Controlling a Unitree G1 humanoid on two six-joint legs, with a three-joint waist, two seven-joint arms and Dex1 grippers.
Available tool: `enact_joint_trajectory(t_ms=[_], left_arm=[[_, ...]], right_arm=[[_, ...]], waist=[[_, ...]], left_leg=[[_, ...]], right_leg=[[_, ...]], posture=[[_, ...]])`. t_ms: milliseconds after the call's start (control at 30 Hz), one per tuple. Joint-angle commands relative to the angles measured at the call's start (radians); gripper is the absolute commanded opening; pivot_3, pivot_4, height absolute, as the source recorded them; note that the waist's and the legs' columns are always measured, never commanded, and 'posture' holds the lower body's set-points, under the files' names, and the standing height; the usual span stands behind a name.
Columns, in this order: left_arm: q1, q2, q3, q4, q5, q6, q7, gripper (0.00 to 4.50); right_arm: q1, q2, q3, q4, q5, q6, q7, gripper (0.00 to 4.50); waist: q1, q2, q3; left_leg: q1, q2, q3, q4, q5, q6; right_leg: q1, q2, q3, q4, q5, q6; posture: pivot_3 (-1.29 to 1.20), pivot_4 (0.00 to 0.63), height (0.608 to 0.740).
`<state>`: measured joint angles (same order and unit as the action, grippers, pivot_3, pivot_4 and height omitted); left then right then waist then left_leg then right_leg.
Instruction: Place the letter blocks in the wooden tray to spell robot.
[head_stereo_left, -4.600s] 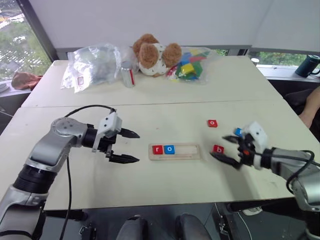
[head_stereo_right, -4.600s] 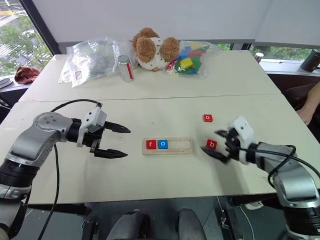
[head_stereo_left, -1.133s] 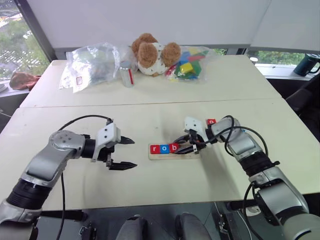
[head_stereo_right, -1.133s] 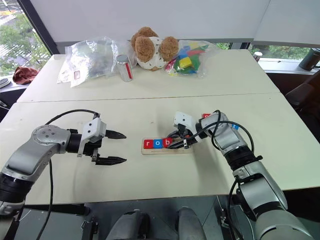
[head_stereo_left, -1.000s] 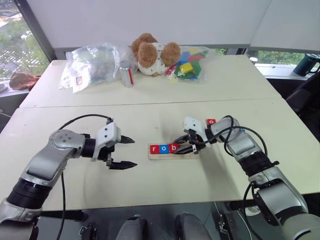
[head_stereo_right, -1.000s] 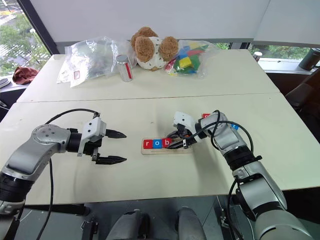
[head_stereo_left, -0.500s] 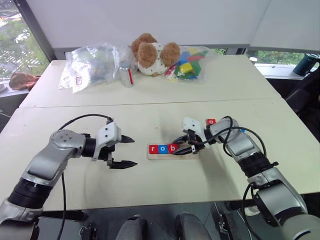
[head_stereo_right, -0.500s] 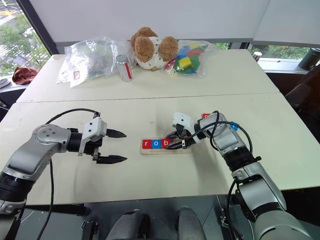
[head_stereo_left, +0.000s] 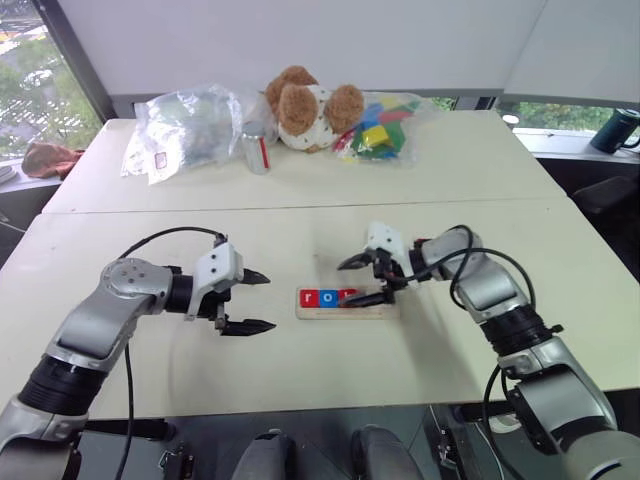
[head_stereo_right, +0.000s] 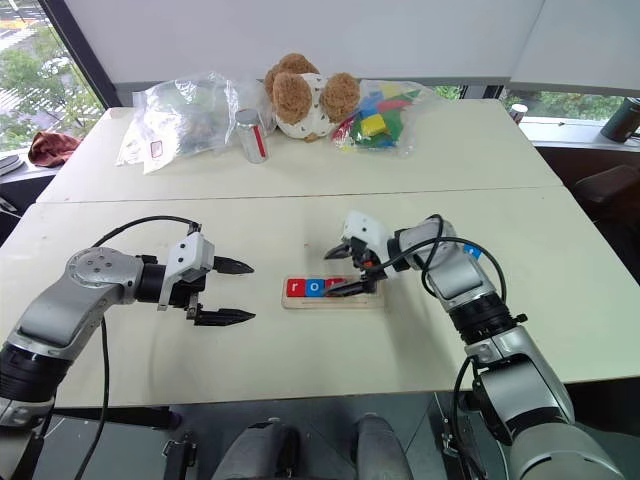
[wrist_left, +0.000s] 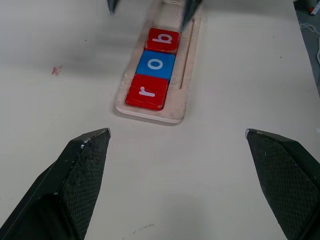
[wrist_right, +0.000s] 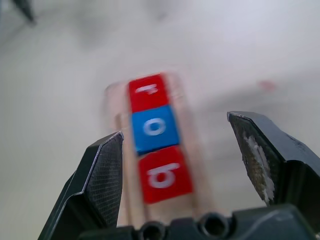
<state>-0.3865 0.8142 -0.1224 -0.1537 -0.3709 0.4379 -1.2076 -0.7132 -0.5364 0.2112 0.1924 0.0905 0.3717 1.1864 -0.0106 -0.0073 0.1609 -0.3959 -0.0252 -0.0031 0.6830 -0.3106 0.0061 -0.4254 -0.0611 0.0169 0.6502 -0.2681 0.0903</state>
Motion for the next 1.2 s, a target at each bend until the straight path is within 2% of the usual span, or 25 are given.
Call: enact_joint_trajectory(t_ms=[33,167,333,433,533,667,1000,1100,1200], left_arm=[[-0.021,-0.013,0.073,-0.064,-0.079,0.054,0.026,4.50],[-0.067,-0.020,0.094,-0.101,-0.133,0.129,0.049,4.50],[-0.107,-0.025,0.097,-0.118,-0.146,0.166,0.080,4.50],[-0.114,-0.038,0.096,-0.113,-0.154,0.176,0.093,4.50],[-0.117,-0.055,0.097,-0.096,-0.164,0.180,0.102,4.50],[-0.122,-0.060,0.091,-0.084,-0.152,0.172,0.102,4.50],[-0.098,-0.071,0.087,-0.091,-0.138,0.159,0.116,4.50],[-0.084,-0.066,0.085,-0.089,-0.126,0.146,0.119,4.50],[-0.081,-0.066,0.085,-0.087,-0.124,0.141,0.120,4.50]], right_arm=[[0.019,-0.025,-0.170,-0.091,0.017,0.119,-0.204,3.64],[0.134,0.083,-0.332,-0.293,-0.030,0.373,-0.568,3.64],[0.230,0.244,-0.382,-0.434,-0.072,0.563,-0.841,3.64],[0.242,0.320,-0.406,-0.412,-0.080,0.570,-0.953,3.64],[0.225,0.352,-0.425,-0.326,-0.076,0.539,-1.016,3.64],[0.195,0.331,-0.409,-0.216,-0.088,0.477,-1.059,3.64],[0.137,0.315,-0.387,0.006,-0.081,0.324,-1.086,3.64],[0.132,0.314,-0.385,0.025,-0.082,0.301,-1.095,2.81],[0.140,0.312,-0.376,0.016,-0.076,0.305,-1.089,1.36]], waist=[[0.001,0.000,0.000],[0.001,-0.001,0.000],[-0.009,0.000,-0.001],[-0.007,0.000,-0.001],[-0.005,0.000,-0.001],[-0.006,0.000,-0.001],[-0.010,0.000,-0.001],[-0.010,0.000,-0.001],[-0.005,0.000,-0.001]], left_leg=[[0.000,0.000,0.000,0.000,0.000,0.000],[-0.002,0.000,-0.002,-0.001,0.002,-0.004],[-0.004,0.000,0.000,-0.001,0.004,-0.007],[-0.003,0.000,0.000,0.000,0.004,-0.006],[-0.003,0.000,0.000,0.000,0.004,-0.006],[-0.003,-0.001,0.000,0.000,0.004,-0.006],[0.000,0.000,0.000,0.000,0.003,-0.005],[0.001,0.000,0.000,0.000,0.002,-0.002],[0.001,0.000,0.000,0.000,0.002,-0.003]], right_leg=[[0.000,0.000,0.000,0.000,0.000,0.000],[-0.002,0.000,-0.001,0.000,0.000,0.000],[-0.004,0.000,0.001,0.002,0.000,0.000],[-0.005,0.001,0.001,0.003,0.000,0.000],[-0.005,0.001,0.001,0.004,0.000,0.000],[-0.004,0.001,0.001,0.004,0.000,0.000],[-0.002,0.002,0.001,0.004,0.000,0.000],[-0.001,0.002,0.002,0.004,0.000,0.000],[-0.001,0.002,0.002,0.004,0.000,0.000]], posture=[[0.00,0.150,0.740],[0.00,0.150,0.740],[0.00,0.150,0.740],[0.00,0.150,0.740],[0.00,0.150,0.740],[0.00,0.150,0.740],[0.00,0.150,0.740],[0.00,0.150,0.740],[0.00,0.150,0.740]])
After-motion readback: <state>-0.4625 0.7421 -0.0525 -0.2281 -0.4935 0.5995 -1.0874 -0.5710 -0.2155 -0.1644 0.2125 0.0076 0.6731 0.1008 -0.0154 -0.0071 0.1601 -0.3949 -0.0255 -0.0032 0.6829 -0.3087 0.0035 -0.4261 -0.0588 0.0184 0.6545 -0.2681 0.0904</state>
